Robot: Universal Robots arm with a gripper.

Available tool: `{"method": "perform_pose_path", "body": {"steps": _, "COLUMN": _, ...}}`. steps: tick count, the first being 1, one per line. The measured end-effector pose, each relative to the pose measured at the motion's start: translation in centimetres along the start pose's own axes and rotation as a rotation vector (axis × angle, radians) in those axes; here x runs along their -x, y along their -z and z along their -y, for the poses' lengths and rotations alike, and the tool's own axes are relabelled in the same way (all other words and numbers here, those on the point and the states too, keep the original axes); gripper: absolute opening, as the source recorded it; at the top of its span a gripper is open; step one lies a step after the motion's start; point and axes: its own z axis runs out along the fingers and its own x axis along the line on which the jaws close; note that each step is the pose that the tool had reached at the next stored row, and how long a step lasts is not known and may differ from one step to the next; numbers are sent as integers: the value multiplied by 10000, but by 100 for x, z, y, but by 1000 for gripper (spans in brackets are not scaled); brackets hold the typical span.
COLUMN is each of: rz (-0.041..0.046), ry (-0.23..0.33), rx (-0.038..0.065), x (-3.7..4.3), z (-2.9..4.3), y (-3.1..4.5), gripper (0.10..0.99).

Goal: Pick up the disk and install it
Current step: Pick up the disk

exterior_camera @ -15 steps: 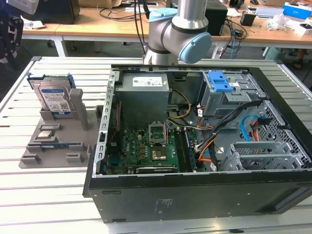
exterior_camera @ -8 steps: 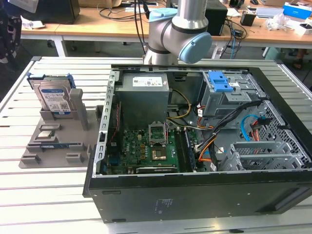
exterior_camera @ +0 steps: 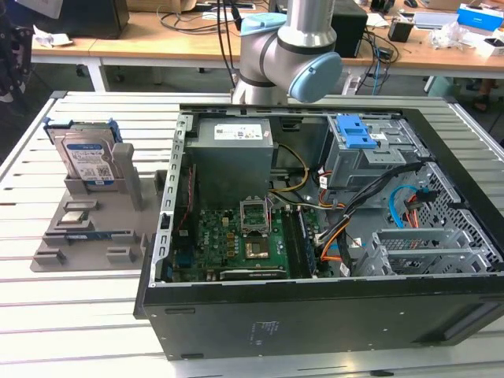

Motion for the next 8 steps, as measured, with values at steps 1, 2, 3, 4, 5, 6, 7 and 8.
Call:
{"method": "perform_pose_path", "body": {"steps": 1, "rz": -5, "ry": 104, "rx": 3, "x": 0, "z": 0, "y": 0, "gripper": 106}}
{"method": "perform_pose_path", "body": {"steps": 2, "rz": -8, "ry": 169, "rx": 4, "x": 0, "z": 0, "y": 0, "gripper": 106}}
{"method": "perform_pose_path", "body": {"steps": 3, "rz": -11, "ry": 239, "rx": 6, "x": 0, "z": 0, "y": 0, "gripper": 106}}
{"method": "perform_pose_path", "body": {"steps": 4, "rz": -14, "ry": 310, "rx": 7, "x": 0, "z": 0, "y": 0, "gripper": 106}}
{"method": "perform_pose_path", "body": {"steps": 5, "rz": -18, "ry": 390, "rx": 8, "x": 0, "z": 0, "y": 0, "gripper": 106}}
{"method": "perform_pose_path", "body": {"steps": 6, "rz": -22, "ry": 465, "rx": 11, "x": 0, "z": 0, "y": 0, "gripper": 106}}
{"method": "perform_pose_path", "body": {"steps": 7, "rz": -24, "ry": 530, "rx": 12, "x": 0, "z": 0, "y": 0, "gripper": 106}}
{"method": "perform_pose_path", "body": {"steps": 8, "rz": -28, "ry": 607, "rx": 14, "x": 0, "z": 0, "y": 0, "gripper": 106}}
